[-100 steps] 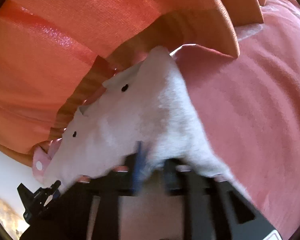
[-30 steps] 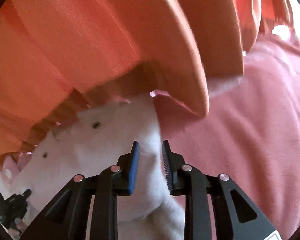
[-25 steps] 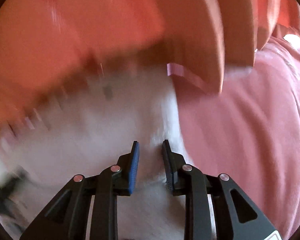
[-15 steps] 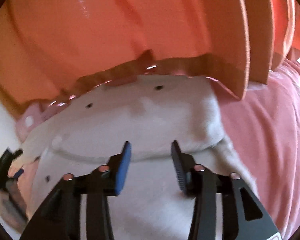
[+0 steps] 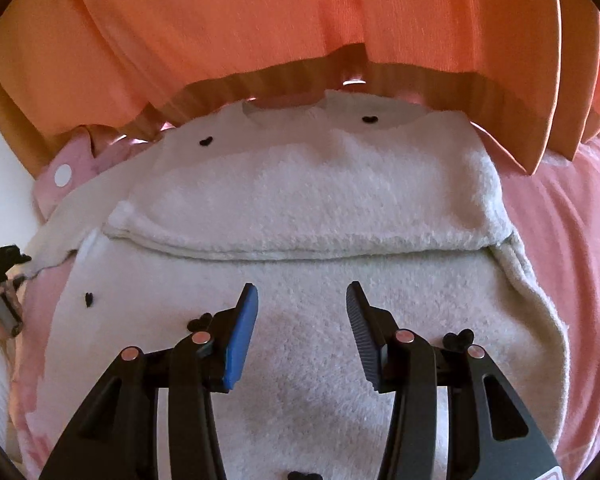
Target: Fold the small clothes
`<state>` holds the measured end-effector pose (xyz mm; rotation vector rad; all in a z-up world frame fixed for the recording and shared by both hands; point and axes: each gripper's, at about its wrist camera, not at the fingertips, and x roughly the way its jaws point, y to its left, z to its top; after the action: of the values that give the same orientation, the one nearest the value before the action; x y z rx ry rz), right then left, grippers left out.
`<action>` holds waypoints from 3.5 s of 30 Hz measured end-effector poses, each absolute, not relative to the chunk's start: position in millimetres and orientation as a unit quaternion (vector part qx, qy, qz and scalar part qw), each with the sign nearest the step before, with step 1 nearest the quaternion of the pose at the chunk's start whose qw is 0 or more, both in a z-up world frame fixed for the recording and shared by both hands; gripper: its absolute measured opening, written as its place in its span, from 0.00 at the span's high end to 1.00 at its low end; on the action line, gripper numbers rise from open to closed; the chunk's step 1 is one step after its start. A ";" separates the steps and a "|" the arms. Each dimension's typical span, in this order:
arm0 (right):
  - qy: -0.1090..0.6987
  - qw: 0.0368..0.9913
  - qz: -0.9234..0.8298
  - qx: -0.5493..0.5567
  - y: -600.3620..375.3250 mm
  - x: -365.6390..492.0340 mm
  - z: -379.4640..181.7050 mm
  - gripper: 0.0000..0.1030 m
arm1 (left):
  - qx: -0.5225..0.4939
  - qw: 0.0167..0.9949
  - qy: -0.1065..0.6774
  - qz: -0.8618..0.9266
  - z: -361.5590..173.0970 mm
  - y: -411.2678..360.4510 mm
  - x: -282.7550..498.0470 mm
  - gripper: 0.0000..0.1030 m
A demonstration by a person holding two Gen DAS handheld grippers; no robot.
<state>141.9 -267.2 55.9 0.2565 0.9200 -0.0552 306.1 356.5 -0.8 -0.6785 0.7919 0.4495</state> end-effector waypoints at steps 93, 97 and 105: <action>0.409 0.879 -0.100 0.225 -369.1 221.7 36.9 0.65 | -0.225 0.867 0.445 -0.007 -7.8 59.5 284.4 0.62; 0.368 0.910 -0.061 0.184 -355.5 227.4 79.1 0.87 | -0.214 0.871 0.443 -0.008 -8.9 58.9 284.4 0.62; 0.390 0.896 -0.167 0.130 -383.6 210.8 69.3 0.59 | -0.187 0.878 0.441 -0.005 -5.4 51.6 282.4 0.55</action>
<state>210.8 -383.6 69.3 0.2690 0.8084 -0.3459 282.4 51.6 -5.4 -0.3902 0.9189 -0.0108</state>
